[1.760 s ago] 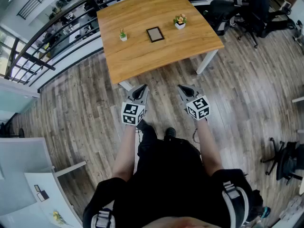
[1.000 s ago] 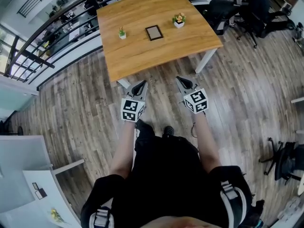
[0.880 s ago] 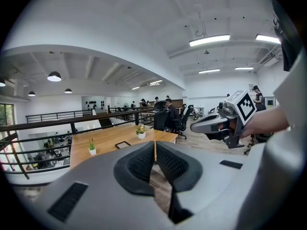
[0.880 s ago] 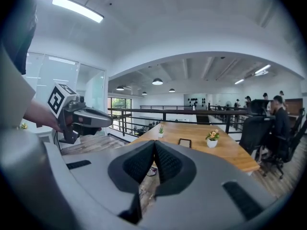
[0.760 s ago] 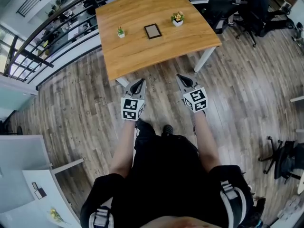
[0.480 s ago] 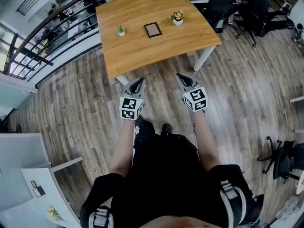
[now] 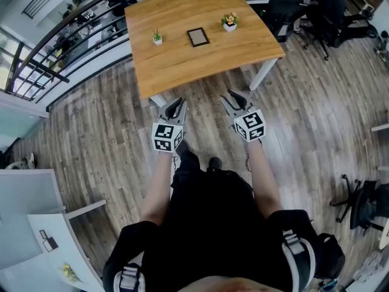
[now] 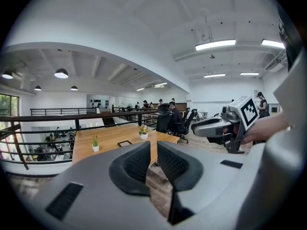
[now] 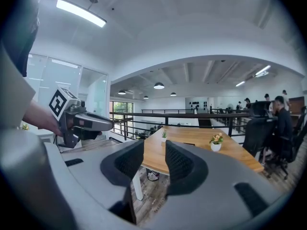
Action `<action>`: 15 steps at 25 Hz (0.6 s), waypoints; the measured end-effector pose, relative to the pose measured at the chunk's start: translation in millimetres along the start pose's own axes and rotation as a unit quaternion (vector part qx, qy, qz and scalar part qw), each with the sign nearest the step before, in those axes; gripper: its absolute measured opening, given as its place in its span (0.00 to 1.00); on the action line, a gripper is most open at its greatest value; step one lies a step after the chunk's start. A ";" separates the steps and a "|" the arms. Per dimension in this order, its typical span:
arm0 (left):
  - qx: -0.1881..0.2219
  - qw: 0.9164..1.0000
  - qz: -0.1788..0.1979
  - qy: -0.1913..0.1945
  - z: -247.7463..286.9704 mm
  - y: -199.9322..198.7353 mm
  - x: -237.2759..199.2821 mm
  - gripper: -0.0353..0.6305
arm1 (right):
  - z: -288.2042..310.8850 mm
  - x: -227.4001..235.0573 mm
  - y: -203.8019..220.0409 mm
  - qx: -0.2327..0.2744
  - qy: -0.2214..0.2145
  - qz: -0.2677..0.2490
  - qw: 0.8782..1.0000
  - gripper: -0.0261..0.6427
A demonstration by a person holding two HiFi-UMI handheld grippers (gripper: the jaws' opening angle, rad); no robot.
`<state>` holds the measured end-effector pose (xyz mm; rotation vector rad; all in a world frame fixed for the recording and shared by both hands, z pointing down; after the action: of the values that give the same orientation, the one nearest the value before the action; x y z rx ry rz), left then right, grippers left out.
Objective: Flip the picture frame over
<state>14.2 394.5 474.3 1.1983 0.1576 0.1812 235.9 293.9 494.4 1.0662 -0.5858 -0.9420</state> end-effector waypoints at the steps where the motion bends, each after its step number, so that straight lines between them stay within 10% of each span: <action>1: 0.002 1.000 -0.001 -0.001 -0.9 -1.0 -1.5 0.10 | 0.9 -1.3 -1.3 0.001 -0.001 -0.001 1.000 0.27; 15: -0.003 1.000 -0.001 0.009 12.8 0.0 -29.7 0.28 | 24.1 -2.6 -9.0 -0.003 0.013 0.011 1.000 0.40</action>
<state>-12.0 376.2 479.6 1.1917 0.1738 0.1909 212.4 283.3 495.7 1.0633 -0.5724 -0.9095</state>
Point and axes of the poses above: the fingertips, and each gripper's own axes: z forward along the fingers, x to its right, y out of its underside, the point moved 8 cm from there along -z, backward along the fingers, and after that the axes turned 10 degrees about -x, right-handed, at the moved point
